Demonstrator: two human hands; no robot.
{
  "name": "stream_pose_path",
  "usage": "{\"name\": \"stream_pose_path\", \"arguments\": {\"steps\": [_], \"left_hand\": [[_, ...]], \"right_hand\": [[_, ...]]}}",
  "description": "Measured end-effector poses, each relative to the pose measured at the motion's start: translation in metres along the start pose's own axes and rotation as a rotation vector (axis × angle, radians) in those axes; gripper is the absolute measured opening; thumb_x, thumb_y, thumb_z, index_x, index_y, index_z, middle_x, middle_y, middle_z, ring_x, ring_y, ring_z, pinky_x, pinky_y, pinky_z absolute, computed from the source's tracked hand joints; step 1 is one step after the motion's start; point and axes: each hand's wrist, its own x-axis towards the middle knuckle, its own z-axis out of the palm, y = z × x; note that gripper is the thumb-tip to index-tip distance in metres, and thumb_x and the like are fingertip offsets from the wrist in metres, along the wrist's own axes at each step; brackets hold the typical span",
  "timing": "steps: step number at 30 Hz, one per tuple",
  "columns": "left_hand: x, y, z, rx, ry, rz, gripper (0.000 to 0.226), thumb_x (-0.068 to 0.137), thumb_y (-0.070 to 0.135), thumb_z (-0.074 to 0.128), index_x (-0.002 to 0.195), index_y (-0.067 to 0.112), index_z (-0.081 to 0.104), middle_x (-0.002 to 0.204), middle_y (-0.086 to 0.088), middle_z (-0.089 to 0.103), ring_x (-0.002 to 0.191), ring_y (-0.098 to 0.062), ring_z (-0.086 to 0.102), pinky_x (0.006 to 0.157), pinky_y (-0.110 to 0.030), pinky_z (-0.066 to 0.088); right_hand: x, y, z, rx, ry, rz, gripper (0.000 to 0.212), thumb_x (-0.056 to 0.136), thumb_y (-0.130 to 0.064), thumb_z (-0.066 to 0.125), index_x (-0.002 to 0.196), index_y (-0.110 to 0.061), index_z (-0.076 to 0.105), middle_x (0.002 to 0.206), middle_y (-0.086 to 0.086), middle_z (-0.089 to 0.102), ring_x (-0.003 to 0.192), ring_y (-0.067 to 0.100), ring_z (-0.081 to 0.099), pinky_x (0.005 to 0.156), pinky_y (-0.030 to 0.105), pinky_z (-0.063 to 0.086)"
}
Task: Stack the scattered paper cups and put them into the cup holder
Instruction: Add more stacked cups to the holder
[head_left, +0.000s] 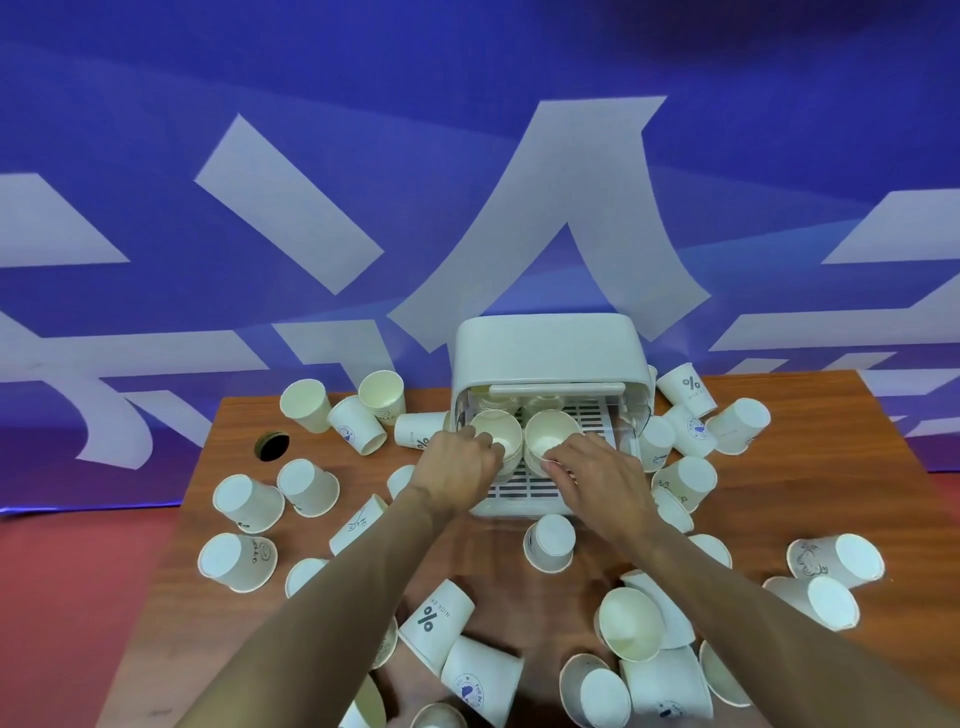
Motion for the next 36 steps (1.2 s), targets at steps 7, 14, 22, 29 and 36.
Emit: {"name": "stream_pose_path", "arguments": {"steps": [7, 14, 22, 29, 36], "left_hand": [[0.006, -0.003, 0.006, -0.025, 0.046, 0.016, 0.018, 0.099, 0.028, 0.049, 0.103, 0.019, 0.064, 0.098, 0.000, 0.066, 0.091, -0.024, 0.060, 0.056, -0.031, 0.031], [0.009, -0.007, 0.009, -0.027, 0.045, 0.040, 0.030, 0.103, 0.037, 0.042, 0.108, 0.018, 0.065, 0.101, -0.002, 0.065, 0.096, -0.025, 0.059, 0.058, -0.032, 0.031], [0.010, -0.005, 0.007, -0.056, -0.011, 0.017, 0.025, 0.099, 0.024, 0.052, 0.117, 0.029, 0.068, 0.105, 0.000, 0.065, 0.100, -0.024, 0.058, 0.061, -0.032, 0.031], [0.001, -0.007, -0.005, -0.089, 0.041, 0.020, 0.028, 0.102, 0.038, 0.044, 0.114, 0.017, 0.057, 0.108, -0.002, 0.059, 0.096, -0.026, 0.059, 0.057, -0.032, 0.033], [-0.037, -0.047, -0.042, 0.030, -0.004, 0.017, 0.013, 0.092, 0.018, 0.050, 0.102, 0.016, 0.058, 0.096, -0.002, 0.062, 0.085, -0.026, 0.060, 0.055, -0.033, 0.035]], "right_hand": [[0.013, 0.005, 0.005, 0.016, -0.127, 0.075, 0.026, 0.101, -0.045, 0.047, 0.107, -0.033, 0.069, 0.104, -0.014, 0.066, 0.102, 0.010, 0.055, 0.073, 0.028, 0.046], [0.025, 0.013, 0.007, -0.030, -0.188, 0.088, 0.031, 0.100, -0.049, 0.048, 0.098, -0.030, 0.073, 0.096, -0.013, 0.069, 0.096, 0.012, 0.057, 0.071, 0.030, 0.046], [0.028, 0.013, 0.014, -0.037, -0.222, 0.097, 0.033, 0.101, -0.048, 0.045, 0.099, -0.030, 0.072, 0.094, -0.011, 0.069, 0.095, 0.014, 0.056, 0.075, 0.033, 0.049], [0.030, 0.011, 0.001, -0.110, -0.144, 0.018, 0.027, 0.094, -0.048, 0.060, 0.114, -0.032, 0.070, 0.109, -0.011, 0.071, 0.104, 0.013, 0.065, 0.076, 0.031, 0.051], [0.016, 0.008, -0.028, -0.116, 0.037, -0.139, 0.016, 0.079, -0.025, 0.078, 0.094, -0.029, 0.073, 0.085, -0.012, 0.073, 0.076, 0.012, 0.070, 0.055, 0.021, 0.039]]}}
